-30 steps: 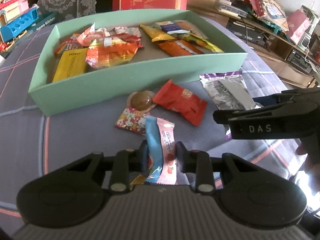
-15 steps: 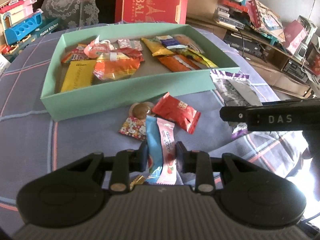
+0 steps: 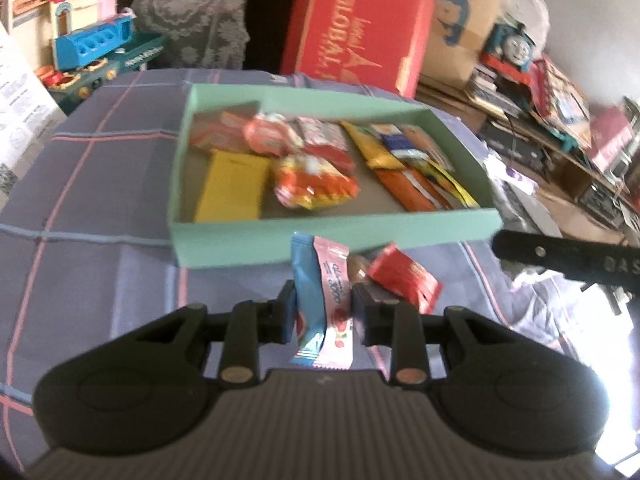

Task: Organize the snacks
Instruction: 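Carry both snacks into the green box and open both tools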

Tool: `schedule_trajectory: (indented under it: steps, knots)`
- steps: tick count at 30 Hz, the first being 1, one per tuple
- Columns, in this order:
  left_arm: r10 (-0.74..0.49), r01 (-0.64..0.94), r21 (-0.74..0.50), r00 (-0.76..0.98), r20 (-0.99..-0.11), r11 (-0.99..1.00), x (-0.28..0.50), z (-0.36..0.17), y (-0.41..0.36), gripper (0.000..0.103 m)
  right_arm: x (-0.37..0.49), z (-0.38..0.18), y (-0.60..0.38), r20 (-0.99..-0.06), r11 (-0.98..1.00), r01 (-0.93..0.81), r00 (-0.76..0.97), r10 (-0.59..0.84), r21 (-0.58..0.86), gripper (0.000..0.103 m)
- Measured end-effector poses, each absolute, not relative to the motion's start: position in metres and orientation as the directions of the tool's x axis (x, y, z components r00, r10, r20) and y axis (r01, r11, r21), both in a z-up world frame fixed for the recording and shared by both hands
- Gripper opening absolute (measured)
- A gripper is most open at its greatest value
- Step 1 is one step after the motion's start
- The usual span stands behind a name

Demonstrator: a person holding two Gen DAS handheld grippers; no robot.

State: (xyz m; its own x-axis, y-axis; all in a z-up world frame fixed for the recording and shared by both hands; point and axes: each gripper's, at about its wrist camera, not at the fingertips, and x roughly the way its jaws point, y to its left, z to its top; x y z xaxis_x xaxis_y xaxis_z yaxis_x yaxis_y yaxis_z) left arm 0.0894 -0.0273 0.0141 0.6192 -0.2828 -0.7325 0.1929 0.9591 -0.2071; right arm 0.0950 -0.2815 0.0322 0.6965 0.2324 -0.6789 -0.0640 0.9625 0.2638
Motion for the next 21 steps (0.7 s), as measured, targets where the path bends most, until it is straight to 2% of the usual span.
schedule_trajectory:
  steps: [10, 21]
  knots:
    - [-0.24, 0.132, -0.207, 0.679, -0.694, 0.969, 0.145, 0.043, -0.004, 0.028, 0.134, 0.047, -0.28, -0.642, 0.949, -0.065, 0.721, 0.259, 0.308, 0.071]
    - [-0.238, 0.08, -0.247, 0.657, -0.715, 0.966, 0.199, 0.03, -0.004, 0.028, 0.184, 0.035, -0.265, -0.662, 0.945, -0.059, 0.699, 0.269, 0.322, 0.071]
